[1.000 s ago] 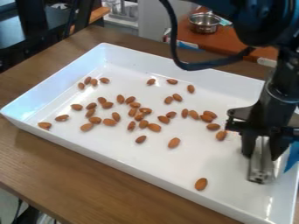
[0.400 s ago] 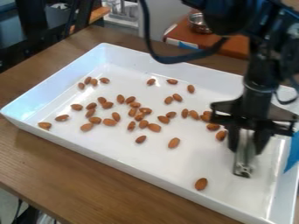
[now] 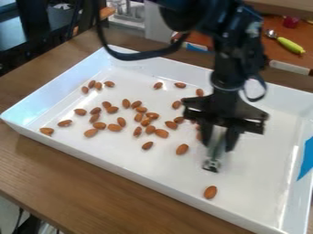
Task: Sweep into pile
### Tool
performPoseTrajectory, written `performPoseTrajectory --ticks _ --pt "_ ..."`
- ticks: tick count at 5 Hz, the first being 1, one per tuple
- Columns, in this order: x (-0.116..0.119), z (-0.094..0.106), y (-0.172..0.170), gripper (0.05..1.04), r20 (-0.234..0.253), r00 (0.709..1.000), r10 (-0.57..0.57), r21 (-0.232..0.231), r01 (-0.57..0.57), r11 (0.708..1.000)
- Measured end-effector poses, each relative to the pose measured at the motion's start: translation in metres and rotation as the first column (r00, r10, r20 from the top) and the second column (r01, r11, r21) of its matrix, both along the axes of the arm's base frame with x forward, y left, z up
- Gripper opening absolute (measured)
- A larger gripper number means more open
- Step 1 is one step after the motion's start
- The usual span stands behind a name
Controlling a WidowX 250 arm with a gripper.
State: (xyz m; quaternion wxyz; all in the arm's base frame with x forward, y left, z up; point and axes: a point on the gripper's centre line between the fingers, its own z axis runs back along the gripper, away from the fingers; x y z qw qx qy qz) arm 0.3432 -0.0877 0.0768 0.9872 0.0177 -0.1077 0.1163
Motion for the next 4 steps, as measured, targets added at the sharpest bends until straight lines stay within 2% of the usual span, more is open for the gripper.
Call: performPoseTrajectory --ticks 1,2,4 --pt "-0.006 0.000 0.022 0.381 -0.011 0.999 -0.030 0.013 0.030 0.999" --pt "-0.012 -0.002 0.043 0.381 -0.042 0.997 -0.058 0.036 0.059 0.998" --pt "-0.022 -0.002 0.094 0.381 -0.047 0.998 -0.050 0.085 0.054 0.995"
